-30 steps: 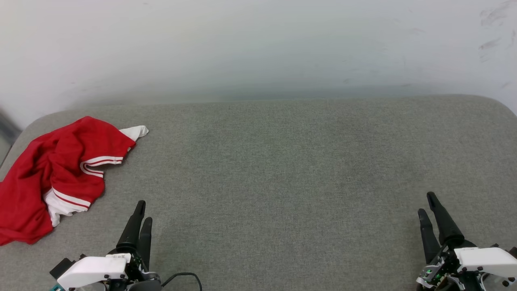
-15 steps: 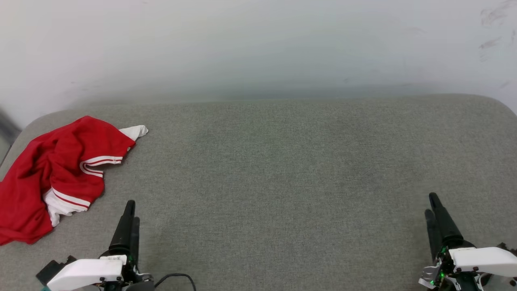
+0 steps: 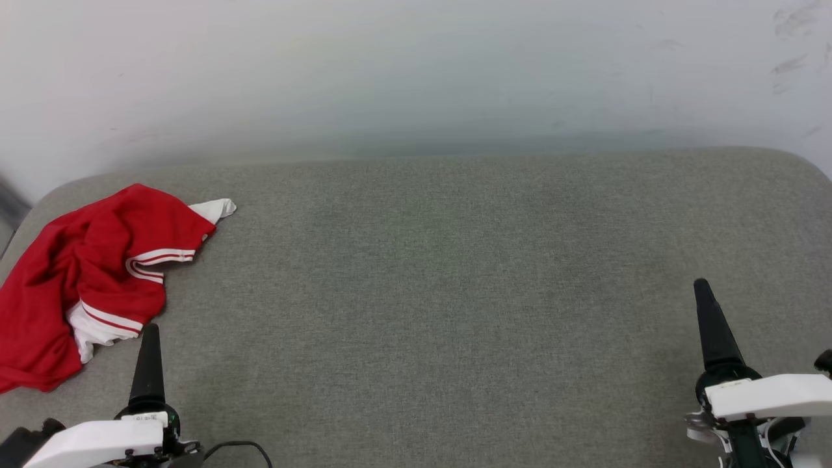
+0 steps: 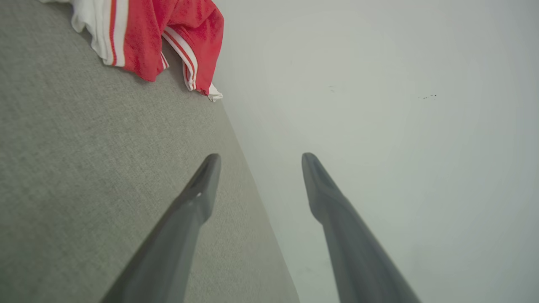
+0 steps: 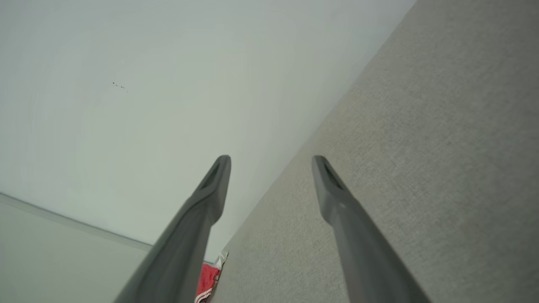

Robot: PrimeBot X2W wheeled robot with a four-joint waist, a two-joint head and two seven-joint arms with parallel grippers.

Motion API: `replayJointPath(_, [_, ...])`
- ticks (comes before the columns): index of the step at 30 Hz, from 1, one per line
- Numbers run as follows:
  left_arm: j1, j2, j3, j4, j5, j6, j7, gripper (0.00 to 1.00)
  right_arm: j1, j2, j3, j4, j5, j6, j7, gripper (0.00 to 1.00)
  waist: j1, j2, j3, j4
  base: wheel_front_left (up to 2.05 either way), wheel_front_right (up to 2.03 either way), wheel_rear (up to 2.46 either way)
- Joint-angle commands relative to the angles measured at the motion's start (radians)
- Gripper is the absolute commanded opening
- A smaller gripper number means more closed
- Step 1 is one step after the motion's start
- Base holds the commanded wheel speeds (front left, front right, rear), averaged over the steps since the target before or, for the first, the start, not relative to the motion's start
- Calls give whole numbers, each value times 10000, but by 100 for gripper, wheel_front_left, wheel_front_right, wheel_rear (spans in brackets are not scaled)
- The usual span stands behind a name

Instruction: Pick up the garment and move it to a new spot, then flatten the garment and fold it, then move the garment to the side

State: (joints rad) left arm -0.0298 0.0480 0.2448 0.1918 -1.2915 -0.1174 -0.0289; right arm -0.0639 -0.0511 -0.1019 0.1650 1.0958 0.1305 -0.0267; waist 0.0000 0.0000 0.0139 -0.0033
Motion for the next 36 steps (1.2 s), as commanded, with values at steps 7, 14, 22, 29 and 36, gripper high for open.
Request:
replayJointPath(7, [-251, 20, -72, -1381, 1967, 98, -309, 100, -344, -5, 77, -1100, -2758, 3, -324, 100, 0, 0, 92, -8, 0, 0, 0])
replayJointPath(14, [74, 23, -1079, -2478, 3991, 302, -548, 100, -330, -4, 188, -1630, -4920, 3, -565, 100, 0, 0, 133, -15, 0, 0, 0])
replayJointPath(22, [347, 25, -2288, -2917, 6449, 638, -795, 100, -188, -2, 545, -1784, -6705, 3, -819, 100, 0, 0, 152, -64, 0, 0, 0])
replayJointPath(29, [437, 586, -3329, -2890, 7849, 1608, -1002, 100, -92, -1, 596, -1748, -8022, 3, -1019, 100, 0, 0, 195, -93, 0, 0, 0])
replayJointPath(36, [340, 1406, -4675, -2655, 8800, 3069, -1247, 100, -51, 1, 606, -1471, -9157, 2, -1267, 100, 0, 0, 219, -98, 0, 0, 0])
